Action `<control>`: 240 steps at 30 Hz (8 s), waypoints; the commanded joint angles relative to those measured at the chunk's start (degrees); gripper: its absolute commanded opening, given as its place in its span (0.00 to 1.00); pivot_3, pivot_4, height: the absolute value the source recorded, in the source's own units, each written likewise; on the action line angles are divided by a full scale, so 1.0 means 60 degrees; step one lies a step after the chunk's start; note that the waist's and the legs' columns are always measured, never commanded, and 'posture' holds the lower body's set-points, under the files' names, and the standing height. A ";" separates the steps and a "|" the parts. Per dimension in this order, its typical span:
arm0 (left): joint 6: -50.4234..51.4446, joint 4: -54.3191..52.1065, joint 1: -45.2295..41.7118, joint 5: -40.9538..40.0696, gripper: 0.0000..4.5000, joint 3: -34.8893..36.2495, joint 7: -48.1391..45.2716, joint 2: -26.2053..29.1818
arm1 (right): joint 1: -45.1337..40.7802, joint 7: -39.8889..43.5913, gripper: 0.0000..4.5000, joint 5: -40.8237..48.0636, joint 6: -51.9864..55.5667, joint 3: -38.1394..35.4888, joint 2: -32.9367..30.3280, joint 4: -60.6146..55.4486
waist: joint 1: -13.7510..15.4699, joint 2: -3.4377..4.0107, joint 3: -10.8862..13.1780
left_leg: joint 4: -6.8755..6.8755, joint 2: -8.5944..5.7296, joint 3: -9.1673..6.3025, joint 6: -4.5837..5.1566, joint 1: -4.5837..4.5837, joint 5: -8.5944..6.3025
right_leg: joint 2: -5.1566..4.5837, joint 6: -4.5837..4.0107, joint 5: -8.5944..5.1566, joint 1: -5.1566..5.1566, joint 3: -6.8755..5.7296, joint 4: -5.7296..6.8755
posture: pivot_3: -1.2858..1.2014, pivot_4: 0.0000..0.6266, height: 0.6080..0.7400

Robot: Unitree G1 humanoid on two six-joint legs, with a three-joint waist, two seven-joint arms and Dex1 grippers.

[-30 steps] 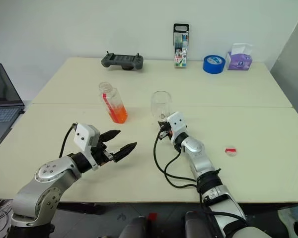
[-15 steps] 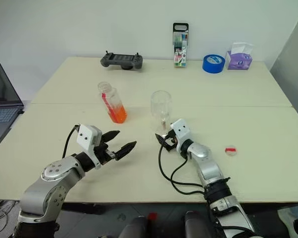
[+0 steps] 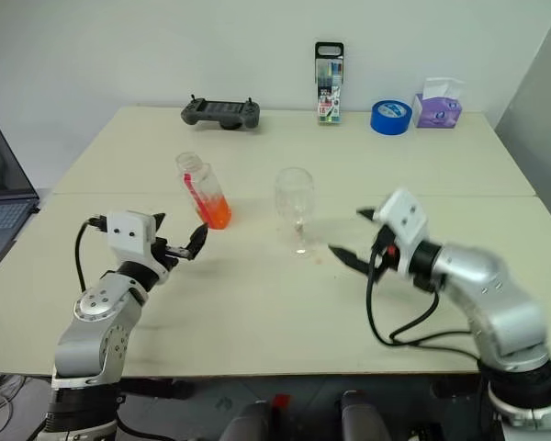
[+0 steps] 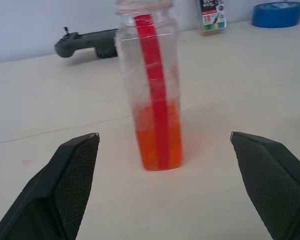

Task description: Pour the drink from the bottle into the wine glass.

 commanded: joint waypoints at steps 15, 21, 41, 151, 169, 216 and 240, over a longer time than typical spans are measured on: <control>-0.0456 0.2309 -0.2981 -0.0216 1.00 0.0121 0.0012 -0.0263 | -0.4417 0.0723 1.00 0.1207 0.1281 0.0609 -0.0846 0.2203 | 0.0096 -0.0037 -0.0010 | 0.0015 -0.0051 -0.0003 0.0006 -0.0156 -0.0005 | -0.0090 0.0009 0.0069 -0.0074 -0.0021 -0.0109 | 0.52 0.24 1.00; -0.0367 0.2062 -0.2918 -0.0278 1.00 0.0221 -0.0138 -0.0176 | -0.4275 0.0782 1.00 0.1187 0.1095 0.0689 -0.0863 0.2160 | 0.0095 -0.0037 -0.0010 | 0.0015 -0.0055 -0.0006 0.0007 -0.0155 -0.0006 | -0.0099 0.0009 0.0069 -0.0076 -0.0026 -0.0104 | 0.52 0.24 1.00; -0.0090 0.0859 -0.2354 -0.0162 1.00 -0.0322 0.0442 -0.1140 | -0.3880 0.0806 1.00 0.0978 0.0532 0.1039 -0.0994 0.1868 | 0.0095 -0.0036 -0.0010 | 0.0026 -0.0055 -0.0003 0.0008 -0.0153 -0.0005 | -0.0099 0.0011 0.0071 -0.0075 -0.0023 -0.0096 | 0.52 0.24 1.00; -1.2111 1.1945 -1.0914 0.9207 0.46 -0.6300 0.2088 0.1183 | 0.7297 -0.3623 1.00 -0.1168 -0.4549 -0.1386 0.1674 -0.3898 | 0.0088 -0.0041 -0.0010 | 0.0050 -0.0159 0.0026 0.0045 -0.0133 0.0019 | -0.0066 0.0097 0.0079 -0.0031 -0.0010 -0.0077 | 0.52 0.24 1.00; -1.2176 1.2180 -1.1326 1.0144 0.44 -0.7044 0.3804 0.1282 | 0.6926 -0.3493 1.00 -0.0782 -0.4235 -0.1225 0.1466 -0.4038 | 0.0080 -0.0043 -0.0009 | 0.0059 -0.0162 0.0028 0.0045 -0.0126 0.0019 | -0.0093 0.0097 0.0080 -0.0035 -0.0010 -0.0028 | 0.52 0.24 1.00; -1.2022 1.2319 -1.1378 1.0597 0.43 -0.7360 0.4694 0.1328 | 0.5796 -0.3306 1.00 -0.0391 -0.4020 -0.1080 0.1167 -0.3512 | 0.0072 -0.0044 -0.0010 | 0.0071 -0.0172 0.0029 0.0045 -0.0113 0.0020 | -0.0115 0.0119 0.0065 -0.0036 -0.0008 0.0025 | 0.52 0.24 1.00; -0.6367 1.0802 -0.8431 0.0496 0.42 -0.0487 -0.1615 -0.0078 | -0.1731 -0.4693 1.00 0.3814 0.0120 -0.0945 0.0818 -0.0816 | -0.0010 -0.0043 -0.0016 | 0.0086 -0.0154 -0.0004 0.0050 -0.0111 0.0023 | -0.0118 0.0113 0.0068 -0.0048 -0.0015 0.0051 | 0.52 0.24 1.00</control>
